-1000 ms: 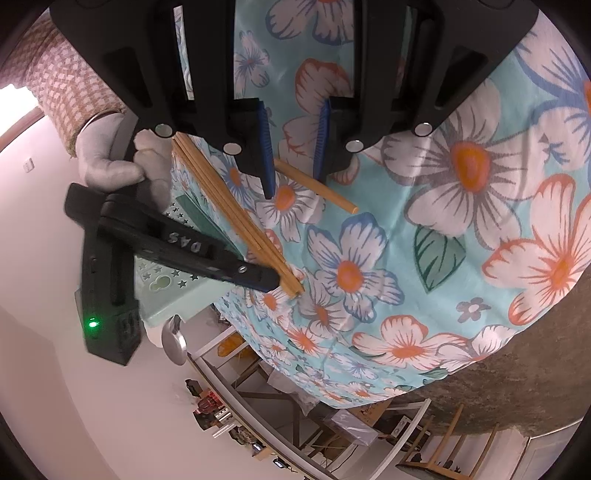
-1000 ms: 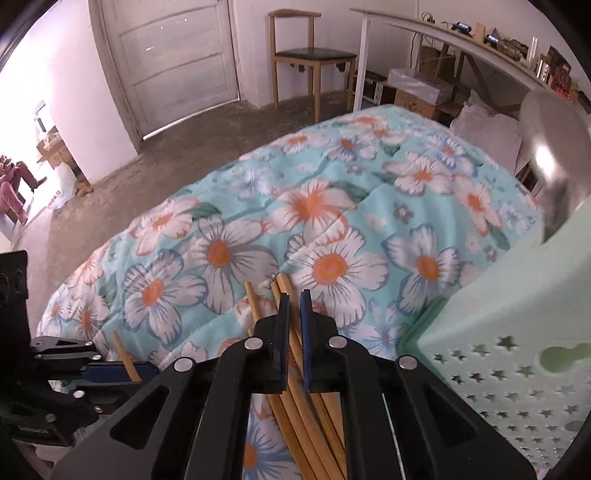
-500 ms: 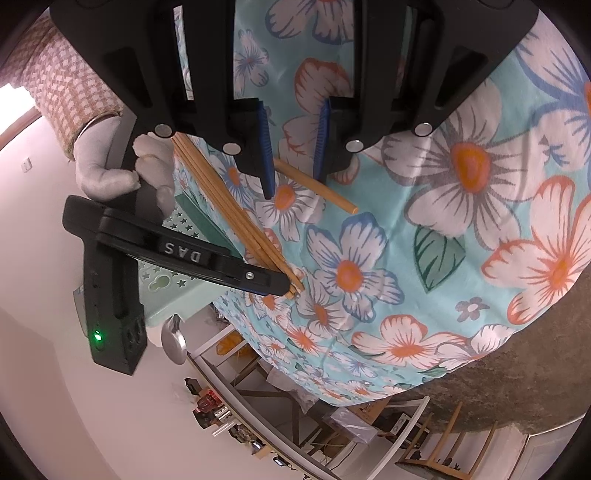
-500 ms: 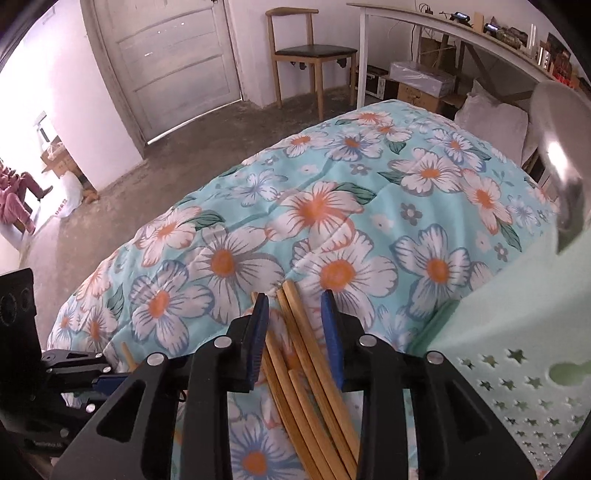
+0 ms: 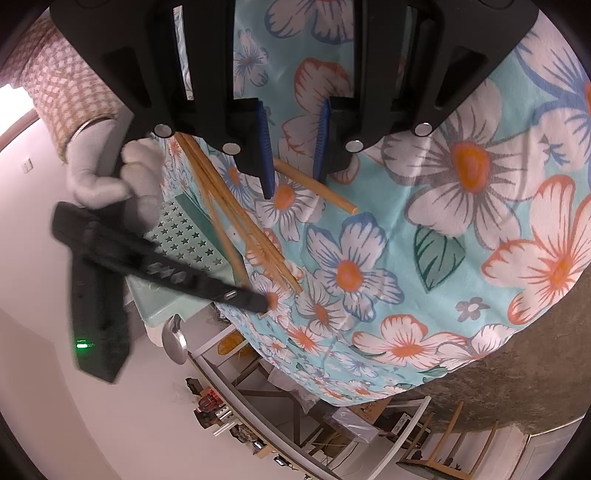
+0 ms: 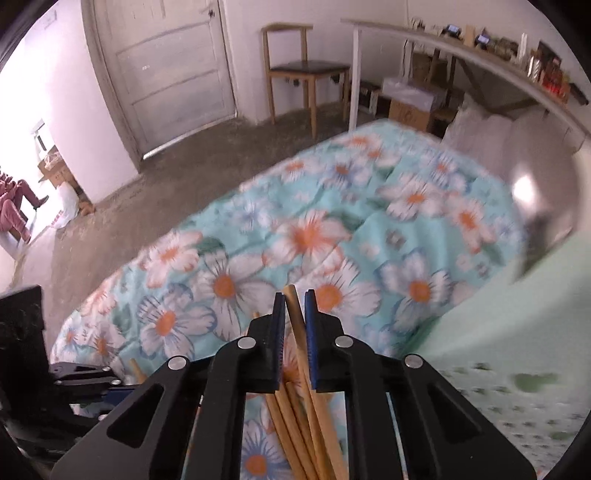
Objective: Organize utensils
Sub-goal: 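Grasp the bundle of wooden chopsticks with the right gripper, then lift the chopsticks and drop them into the basket with right gripper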
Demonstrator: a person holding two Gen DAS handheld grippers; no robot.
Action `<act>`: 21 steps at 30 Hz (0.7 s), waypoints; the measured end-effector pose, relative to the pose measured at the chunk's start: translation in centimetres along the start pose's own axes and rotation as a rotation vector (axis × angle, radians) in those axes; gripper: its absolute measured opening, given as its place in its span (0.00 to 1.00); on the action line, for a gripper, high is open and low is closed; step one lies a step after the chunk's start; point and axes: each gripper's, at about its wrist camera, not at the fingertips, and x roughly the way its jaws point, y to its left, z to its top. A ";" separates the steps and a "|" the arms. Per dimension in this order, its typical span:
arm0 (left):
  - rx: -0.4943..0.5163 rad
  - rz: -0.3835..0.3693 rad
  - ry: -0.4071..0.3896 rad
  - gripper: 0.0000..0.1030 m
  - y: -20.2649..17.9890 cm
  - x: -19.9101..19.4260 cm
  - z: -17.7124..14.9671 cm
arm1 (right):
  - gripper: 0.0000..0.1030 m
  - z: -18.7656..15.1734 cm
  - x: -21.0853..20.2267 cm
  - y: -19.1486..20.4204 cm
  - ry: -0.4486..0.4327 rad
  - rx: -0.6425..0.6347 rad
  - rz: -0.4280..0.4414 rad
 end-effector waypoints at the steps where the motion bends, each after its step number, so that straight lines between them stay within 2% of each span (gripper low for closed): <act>1: 0.000 0.000 0.000 0.20 0.0 0.0 0.0 | 0.10 0.1 -0.9 -0.1 -0.023 -0.002 -0.004; 10: -0.004 0.012 -0.002 0.20 -0.2 0.1 0.0 | 0.08 -0.2 -10.9 -1.6 -0.242 0.029 -0.052; 17: -0.013 0.024 -0.006 0.19 -0.9 -0.3 0.3 | 0.07 -2.8 -19.6 -3.5 -0.417 0.099 -0.127; 21: 0.023 0.004 -0.040 0.16 -2.4 -1.6 1.0 | 0.06 -4.8 -23.6 -4.7 -0.503 0.158 -0.150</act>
